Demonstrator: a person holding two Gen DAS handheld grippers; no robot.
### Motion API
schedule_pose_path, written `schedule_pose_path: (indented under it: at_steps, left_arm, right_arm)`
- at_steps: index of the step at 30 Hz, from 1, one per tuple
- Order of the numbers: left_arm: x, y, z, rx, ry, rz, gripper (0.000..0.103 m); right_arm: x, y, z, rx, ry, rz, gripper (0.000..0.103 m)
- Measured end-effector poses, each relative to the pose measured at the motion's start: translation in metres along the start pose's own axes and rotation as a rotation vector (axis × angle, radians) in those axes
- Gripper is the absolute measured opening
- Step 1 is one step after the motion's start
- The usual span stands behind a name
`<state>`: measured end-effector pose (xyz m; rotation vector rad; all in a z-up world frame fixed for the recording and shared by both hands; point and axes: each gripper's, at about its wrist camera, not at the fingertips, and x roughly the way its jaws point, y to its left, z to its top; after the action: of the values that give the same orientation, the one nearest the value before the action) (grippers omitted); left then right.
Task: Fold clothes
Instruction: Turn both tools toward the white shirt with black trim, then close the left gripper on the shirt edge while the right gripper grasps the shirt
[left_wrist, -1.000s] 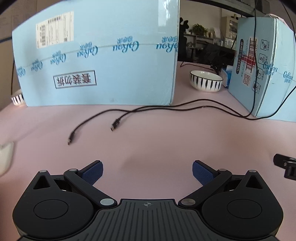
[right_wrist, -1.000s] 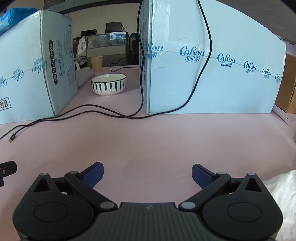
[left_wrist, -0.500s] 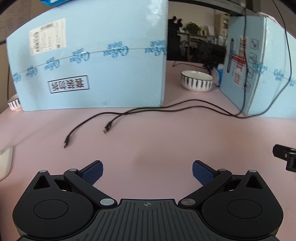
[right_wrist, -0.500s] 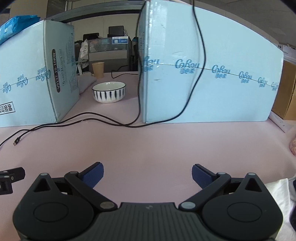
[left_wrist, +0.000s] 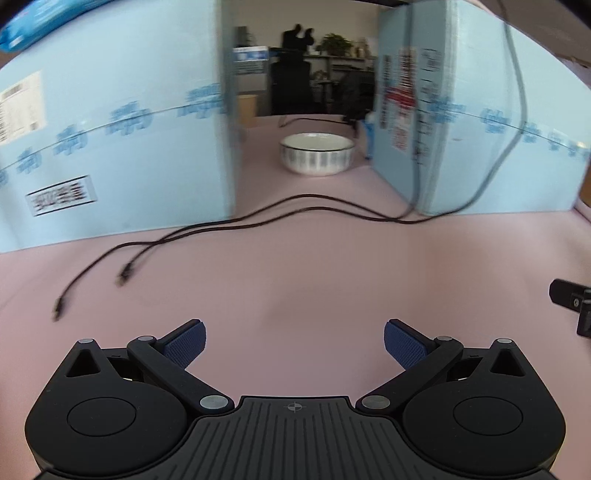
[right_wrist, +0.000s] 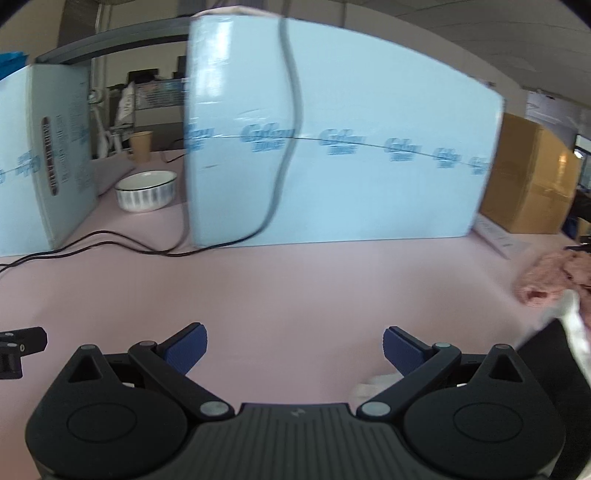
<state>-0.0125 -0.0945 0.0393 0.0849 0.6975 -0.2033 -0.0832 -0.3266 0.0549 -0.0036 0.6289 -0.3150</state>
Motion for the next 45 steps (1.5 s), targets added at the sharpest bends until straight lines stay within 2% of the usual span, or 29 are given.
schedule_pose_path:
  at_steps: [11, 21, 26, 29, 34, 38, 42, 45]
  left_arm:
    - [0.004, -0.085, 0.004, 0.101, 0.041, -0.153, 0.103]
    - [0.007, -0.166, -0.007, 0.191, 0.095, -0.279, 0.103]
    - [0.009, -0.193, -0.014, 0.199, 0.128, -0.324, 0.103]
    - [0.01, -0.205, -0.019, 0.219, 0.123, -0.315, 0.103]
    - [0.009, -0.221, -0.025, 0.253, 0.092, -0.301, 0.103]
    - [0.01, -0.225, -0.023, 0.247, 0.101, -0.304, 0.103]
    - [0.003, -0.228, -0.023, 0.237, 0.121, -0.395, 0.103]
    - [-0.001, -0.232, -0.022, 0.221, 0.149, -0.474, 0.103]
  right_arm:
    - [-0.021, -0.087, -0.014, 0.097, -0.011, -0.138, 0.103]
    - [-0.041, -0.167, -0.034, 0.168, -0.01, -0.285, 0.103]
    - [-0.048, -0.204, -0.05, 0.19, -0.001, -0.355, 0.103]
    - [-0.05, -0.22, -0.059, 0.21, 0.005, -0.376, 0.103]
    - [-0.046, -0.241, -0.071, 0.268, -0.005, -0.358, 0.103]
    - [-0.045, -0.245, -0.078, 0.274, -0.049, -0.297, 0.103]
    - [-0.045, -0.243, -0.081, 0.251, -0.082, -0.191, 0.103]
    - [-0.041, -0.243, -0.082, 0.254, -0.042, -0.084, 0.103]
